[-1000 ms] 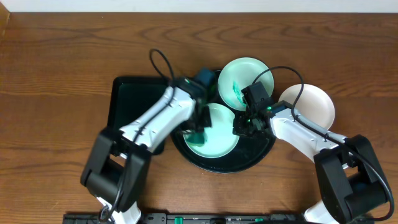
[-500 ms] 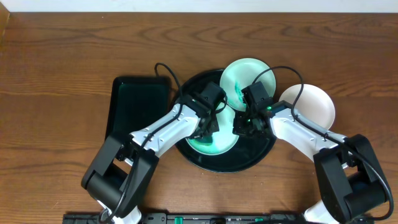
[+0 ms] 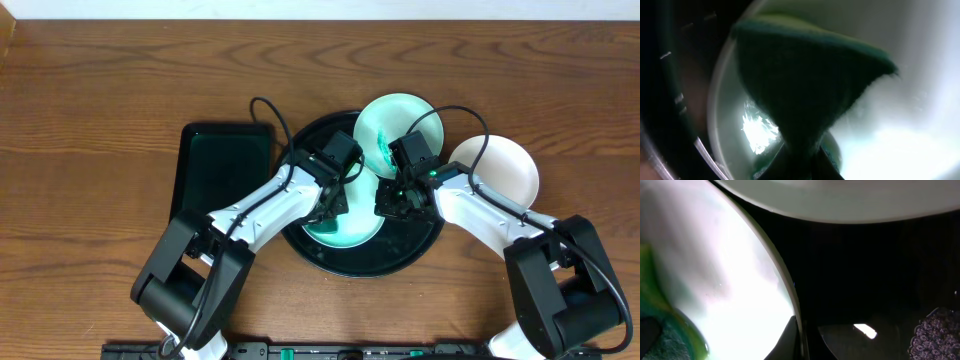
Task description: Clean dirty plates on tray and stack at the side
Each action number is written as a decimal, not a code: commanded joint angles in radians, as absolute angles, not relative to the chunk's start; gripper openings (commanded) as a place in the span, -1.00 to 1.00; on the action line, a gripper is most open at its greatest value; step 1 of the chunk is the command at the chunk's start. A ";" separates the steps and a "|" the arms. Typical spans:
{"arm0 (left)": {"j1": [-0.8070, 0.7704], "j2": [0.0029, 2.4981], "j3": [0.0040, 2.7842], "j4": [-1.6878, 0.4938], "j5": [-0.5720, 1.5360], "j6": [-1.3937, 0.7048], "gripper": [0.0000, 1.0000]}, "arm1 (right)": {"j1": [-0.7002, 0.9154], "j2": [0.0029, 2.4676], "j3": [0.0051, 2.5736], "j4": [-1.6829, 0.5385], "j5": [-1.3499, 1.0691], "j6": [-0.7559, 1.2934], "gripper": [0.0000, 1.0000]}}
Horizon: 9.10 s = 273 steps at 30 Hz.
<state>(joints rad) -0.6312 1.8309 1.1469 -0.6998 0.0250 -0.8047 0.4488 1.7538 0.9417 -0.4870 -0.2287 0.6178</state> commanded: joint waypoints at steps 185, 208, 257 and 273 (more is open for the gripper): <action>-0.180 1.538 1.509 -1.103 0.059 -0.491 -0.85 | -0.289 1.332 1.143 -0.935 0.033 0.447 -0.98; -0.180 1.538 1.509 -1.102 0.059 -0.491 -0.85 | -0.283 1.559 1.183 -0.812 -0.228 0.236 0.04; -0.183 1.551 1.509 -1.107 0.059 -0.499 -0.86 | 0.097 1.980 1.674 -1.047 -0.390 0.045 -0.98; -0.289 1.593 1.509 -1.114 0.059 -0.536 -0.85 | 0.289 1.975 1.320 -0.851 -0.199 0.373 -0.98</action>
